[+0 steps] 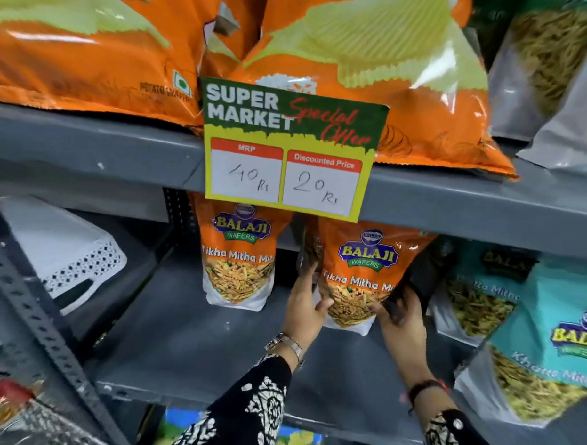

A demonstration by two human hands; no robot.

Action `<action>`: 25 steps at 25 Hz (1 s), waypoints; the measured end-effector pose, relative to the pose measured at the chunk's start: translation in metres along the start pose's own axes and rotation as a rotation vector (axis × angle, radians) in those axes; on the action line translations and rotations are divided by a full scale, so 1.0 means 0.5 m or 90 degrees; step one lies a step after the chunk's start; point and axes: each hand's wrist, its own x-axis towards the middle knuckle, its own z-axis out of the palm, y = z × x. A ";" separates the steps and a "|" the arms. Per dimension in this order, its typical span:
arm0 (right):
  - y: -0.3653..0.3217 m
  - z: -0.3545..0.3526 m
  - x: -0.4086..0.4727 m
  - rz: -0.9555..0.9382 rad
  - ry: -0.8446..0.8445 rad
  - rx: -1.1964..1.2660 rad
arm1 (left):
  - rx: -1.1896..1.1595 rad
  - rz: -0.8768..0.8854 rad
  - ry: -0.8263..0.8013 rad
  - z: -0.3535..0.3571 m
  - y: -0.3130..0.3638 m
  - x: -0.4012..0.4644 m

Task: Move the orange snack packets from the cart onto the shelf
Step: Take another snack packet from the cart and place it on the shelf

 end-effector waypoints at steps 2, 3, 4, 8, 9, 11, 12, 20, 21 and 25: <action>0.001 0.010 -0.067 -0.031 0.065 0.010 | 0.003 -0.011 0.015 -0.037 -0.011 -0.050; 0.000 0.021 -0.104 -0.059 0.068 0.018 | 0.012 -0.022 0.036 -0.065 -0.019 -0.084; 0.001 0.038 -0.143 -0.092 0.044 0.023 | 0.030 -0.032 0.069 -0.100 -0.029 -0.126; 0.003 0.156 -0.293 -0.221 -0.206 -0.059 | 0.106 -0.098 0.200 -0.280 -0.087 -0.321; 0.003 0.190 -0.330 -0.235 -0.281 -0.077 | 0.116 -0.124 0.228 -0.329 -0.112 -0.370; -0.002 0.270 -0.422 -0.238 -0.446 -0.081 | 0.121 -0.217 0.289 -0.436 -0.160 -0.486; -0.003 0.305 -0.462 -0.246 -0.519 -0.085 | 0.124 -0.271 0.309 -0.478 -0.183 -0.540; 0.085 0.586 -0.770 -0.265 -1.029 -0.368 | 0.129 -0.672 0.110 -0.650 -0.334 -0.934; 0.103 0.615 -0.798 -0.269 -1.064 -0.419 | 0.111 -0.719 0.062 -0.654 -0.360 -0.962; 0.164 0.699 -0.883 -0.310 -1.186 -0.590 | 0.075 -0.921 0.026 -0.637 -0.501 -1.090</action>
